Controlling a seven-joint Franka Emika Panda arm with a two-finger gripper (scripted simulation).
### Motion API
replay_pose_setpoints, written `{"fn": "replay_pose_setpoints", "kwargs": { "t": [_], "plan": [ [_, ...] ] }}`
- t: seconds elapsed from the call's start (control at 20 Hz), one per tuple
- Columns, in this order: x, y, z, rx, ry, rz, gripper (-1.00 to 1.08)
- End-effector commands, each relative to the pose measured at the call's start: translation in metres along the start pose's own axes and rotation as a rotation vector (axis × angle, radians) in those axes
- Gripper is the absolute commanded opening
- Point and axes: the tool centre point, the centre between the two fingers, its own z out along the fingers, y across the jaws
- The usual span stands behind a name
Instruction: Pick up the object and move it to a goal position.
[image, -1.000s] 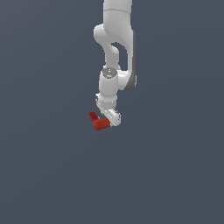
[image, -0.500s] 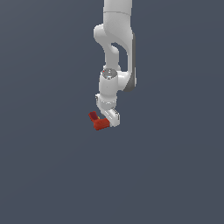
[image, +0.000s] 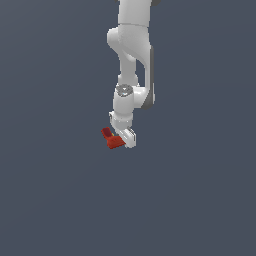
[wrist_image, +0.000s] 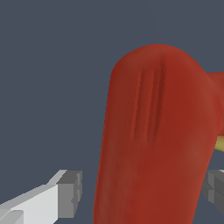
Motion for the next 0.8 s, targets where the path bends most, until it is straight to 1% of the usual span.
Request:
{"fn": "replay_pose_setpoints", "kwargs": {
  "t": [0.0, 0.05, 0.75],
  "plan": [
    [0.0005, -0.0007, 0.0014, 0.001, 0.001, 0.000, 1.08],
    [0.0005, -0.0007, 0.0014, 0.001, 0.001, 0.000, -1.00],
    [-0.0016, -0.0040, -0.0014, 0.001, 0.001, -0.001, -1.00]
  ]
}}
